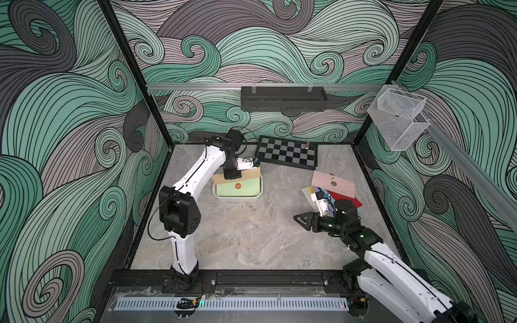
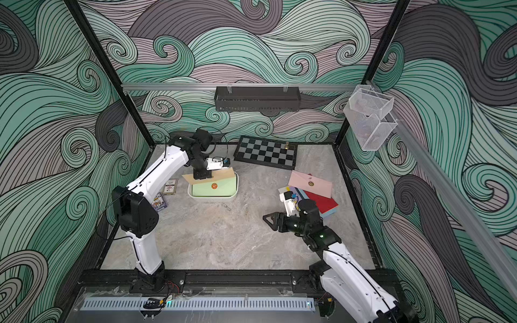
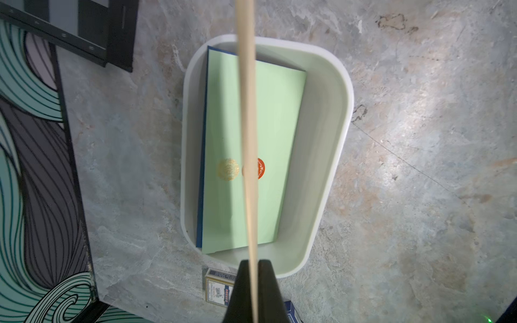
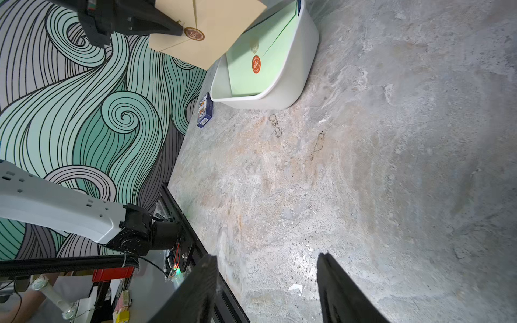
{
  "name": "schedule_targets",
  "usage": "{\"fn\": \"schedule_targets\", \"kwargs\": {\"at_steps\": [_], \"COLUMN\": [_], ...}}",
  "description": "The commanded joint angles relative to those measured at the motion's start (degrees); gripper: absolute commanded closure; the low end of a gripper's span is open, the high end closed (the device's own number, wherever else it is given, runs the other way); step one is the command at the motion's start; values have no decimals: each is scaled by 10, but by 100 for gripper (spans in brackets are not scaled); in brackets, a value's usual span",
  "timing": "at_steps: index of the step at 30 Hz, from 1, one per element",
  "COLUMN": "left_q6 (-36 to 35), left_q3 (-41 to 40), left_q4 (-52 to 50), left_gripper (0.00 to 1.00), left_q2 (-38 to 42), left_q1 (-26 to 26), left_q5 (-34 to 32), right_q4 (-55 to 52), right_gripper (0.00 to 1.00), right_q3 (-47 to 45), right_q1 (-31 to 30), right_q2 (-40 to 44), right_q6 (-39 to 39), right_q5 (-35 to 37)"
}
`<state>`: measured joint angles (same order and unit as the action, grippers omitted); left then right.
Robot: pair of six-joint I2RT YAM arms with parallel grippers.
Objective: Put the sealed envelopes into the storage box
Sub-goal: Place the envelope in the storage box.
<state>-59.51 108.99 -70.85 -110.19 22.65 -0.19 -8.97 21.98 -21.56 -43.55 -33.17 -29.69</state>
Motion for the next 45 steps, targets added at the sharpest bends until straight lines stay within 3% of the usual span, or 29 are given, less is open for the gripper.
{"fn": "schedule_targets", "kwargs": {"at_steps": [1, 6, 17, 21, 23, 24, 28, 33, 36, 39, 42, 45], "left_q6": [-12, -36, -44, -26, -18, -20, -39, -18, 50, 167, 311, 460], "left_q3": [-9, -44, -21, -21, -28, -36, -75, -76, -76, -105, -184, -304], "left_q4": [-44, -22, -19, 22, 69, 88, 210, 292, 339, 377, 414, 472], "left_gripper": [100, 100, 99, 82, 55, 47, 39, 38, 37, 37, 35, 14], "left_q2": [-16, 3, -64, -71, -61, -53, -26, -17, 5, 78, 183, 300], "left_q1": [-1, -7, -9, -8, -9, -9, -11, -19, -19, -18, -17, -17], "left_q5": [20, 34, 38, -14, -36, -44, -90, -118, -132, -86, -26, 16], "right_q4": [1, 8, 27, 26, 24, 23, 21, 18, 17, 12, -30, -90], "right_gripper": [40, 40, 39, 39, 39, 39, 39, 39, 39, 39, 39, 38], "right_q3": [-5, -4, -10, -8, -9, -10, -11, -8, -8, -5, 28, 86], "right_q1": [1, 1, 2, 2, 2, 2, 2, 2, 2, 2, 3, 13], "right_q2": [-7, -18, -36, -37, -37, -36, -32, -30, -29, -33, -55, -112], "right_q6": [6, 1, -5, -5, -5, -4, -4, -4, -3, 2, 14, 23], "right_q5": [-10, -16, -23, -23, -24, -24, -24, -20, -15, 11, 86, 186]}}
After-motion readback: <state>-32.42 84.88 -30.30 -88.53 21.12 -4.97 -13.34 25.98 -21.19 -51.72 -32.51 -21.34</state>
